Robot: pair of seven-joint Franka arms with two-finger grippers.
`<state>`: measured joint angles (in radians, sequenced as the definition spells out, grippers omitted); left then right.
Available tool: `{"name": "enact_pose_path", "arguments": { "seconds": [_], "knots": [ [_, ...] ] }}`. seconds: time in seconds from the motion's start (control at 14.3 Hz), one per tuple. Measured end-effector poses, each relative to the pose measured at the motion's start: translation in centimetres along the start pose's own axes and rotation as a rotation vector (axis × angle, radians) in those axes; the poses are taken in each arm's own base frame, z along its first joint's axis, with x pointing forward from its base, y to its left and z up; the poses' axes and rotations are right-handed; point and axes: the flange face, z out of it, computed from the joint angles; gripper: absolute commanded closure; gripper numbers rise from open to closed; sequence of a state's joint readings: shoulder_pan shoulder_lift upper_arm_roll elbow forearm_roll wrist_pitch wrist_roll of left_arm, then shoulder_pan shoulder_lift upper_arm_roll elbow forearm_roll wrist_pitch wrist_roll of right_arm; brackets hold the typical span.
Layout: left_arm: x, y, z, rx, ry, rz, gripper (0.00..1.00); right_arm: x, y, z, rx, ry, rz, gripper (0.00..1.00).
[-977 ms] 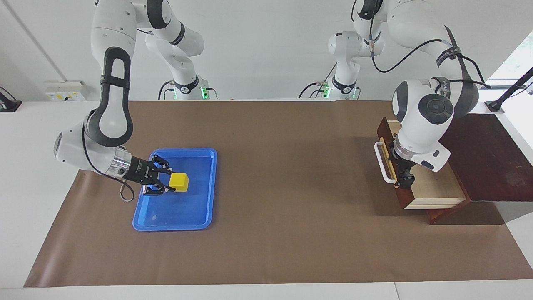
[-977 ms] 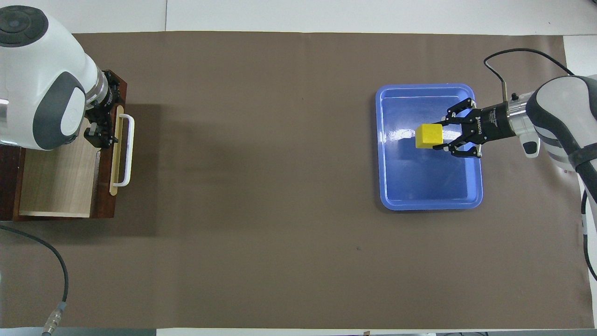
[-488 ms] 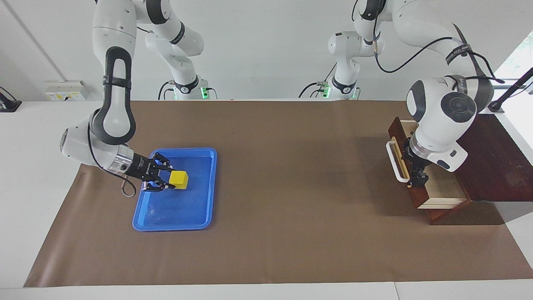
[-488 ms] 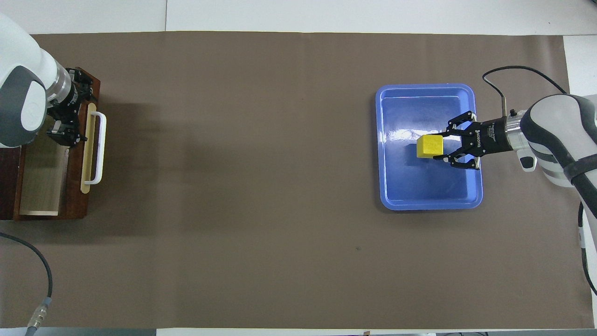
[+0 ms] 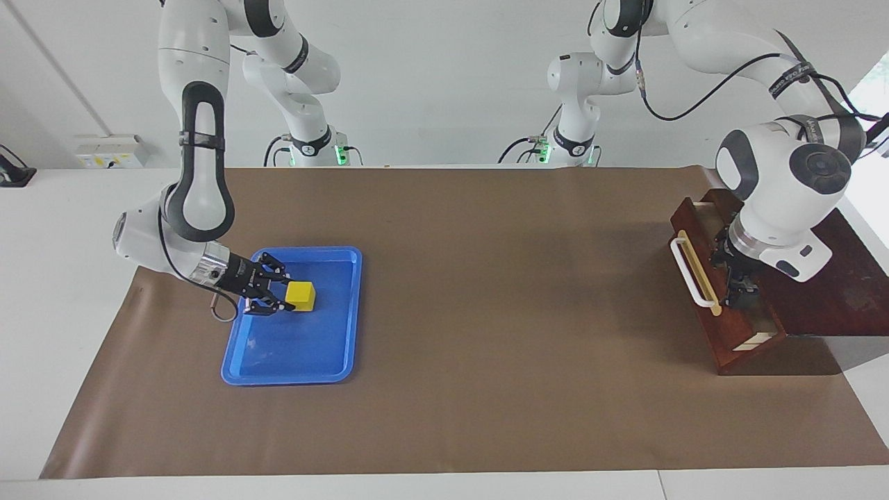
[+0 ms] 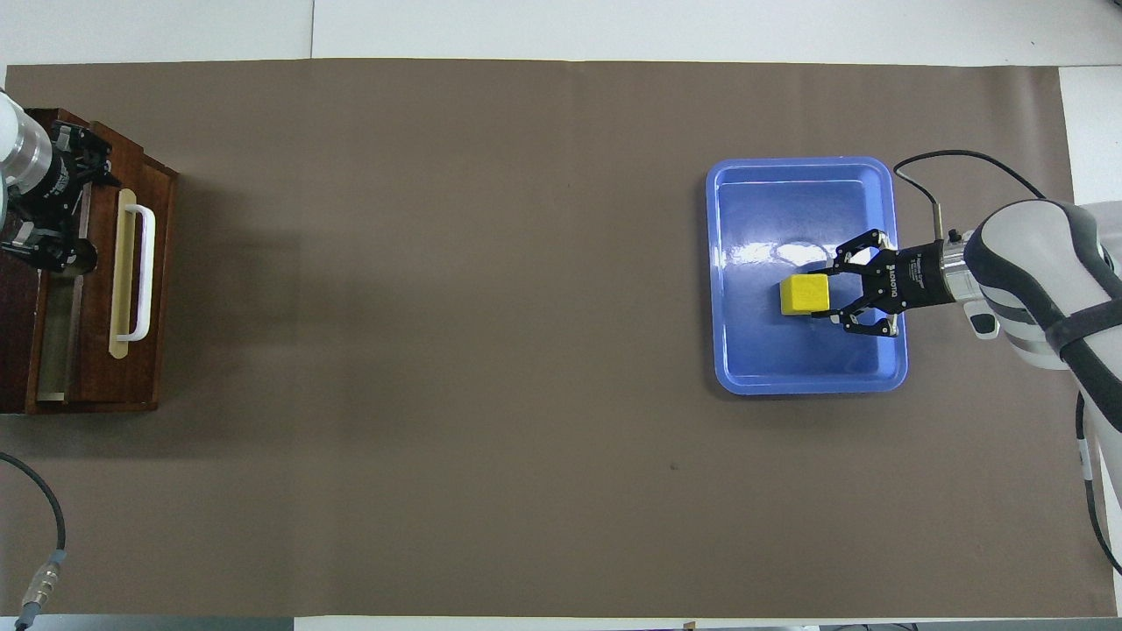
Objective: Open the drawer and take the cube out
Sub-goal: 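Lower the cube into the tray and open the right gripper, then push the drawer shut with the left gripper while the right gripper retracts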
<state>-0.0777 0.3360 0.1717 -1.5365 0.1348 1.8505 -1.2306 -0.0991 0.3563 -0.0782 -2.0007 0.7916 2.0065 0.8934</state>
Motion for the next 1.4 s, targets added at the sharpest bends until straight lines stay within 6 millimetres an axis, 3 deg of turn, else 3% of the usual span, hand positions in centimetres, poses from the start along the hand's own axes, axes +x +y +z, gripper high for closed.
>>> {"name": "enact_pose_path", "arguments": {
  "seconds": [0.07, 0.14, 0.21, 0.42, 0.63, 0.77, 0.91, 1.12, 1.4],
  "knots": [
    [0.0, 0.0, 0.0, -0.002, -0.005, 0.009, 0.00, 0.0, 0.0, 0.0, 0.001, 0.000, -0.001, 0.60],
    [0.1, -0.1, 0.0, -0.005, -0.012, 0.013, 0.00, 0.0, 0.0, -0.1, 0.001, 0.000, -0.002, 0.30],
    [0.3, -0.2, 0.0, -0.009, -0.024, 0.012, 0.00, -0.1, 0.0, -0.1, 0.001, 0.000, -0.003, 0.07],
    [0.6, -0.4, -0.3, -0.009, -0.050, 0.016, 0.00, -0.7, -0.3, -0.6, 0.012, 0.002, -0.017, 0.01],
    [0.6, -0.7, -1.7, -0.003, -0.105, -0.005, 0.00, -3.0, -1.8, -3.3, 0.034, -0.004, -0.063, 0.00],
    [0.3, -0.6, -2.3, -0.014, -0.124, -0.061, 0.00, -6.0, -2.9, -6.9, 0.013, 0.080, -0.159, 0.00],
    [-0.3, -0.4, -2.2, -0.010, -0.131, -0.083, 0.00, -11.0, -2.9, -10.8, -0.031, 0.201, -0.290, 0.00],
    [-1.2, -0.7, -0.3, -0.005, -0.136, -0.117, 0.00, -17.7, -1.1, -16.0, -0.096, 0.320, -0.448, 0.00],
    [-1.2, -2.0, 1.7, -0.015, -0.138, -0.137, 0.00, -21.3, 2.9, -21.2, -0.236, 0.409, -0.808, 0.00]
  ]
}}
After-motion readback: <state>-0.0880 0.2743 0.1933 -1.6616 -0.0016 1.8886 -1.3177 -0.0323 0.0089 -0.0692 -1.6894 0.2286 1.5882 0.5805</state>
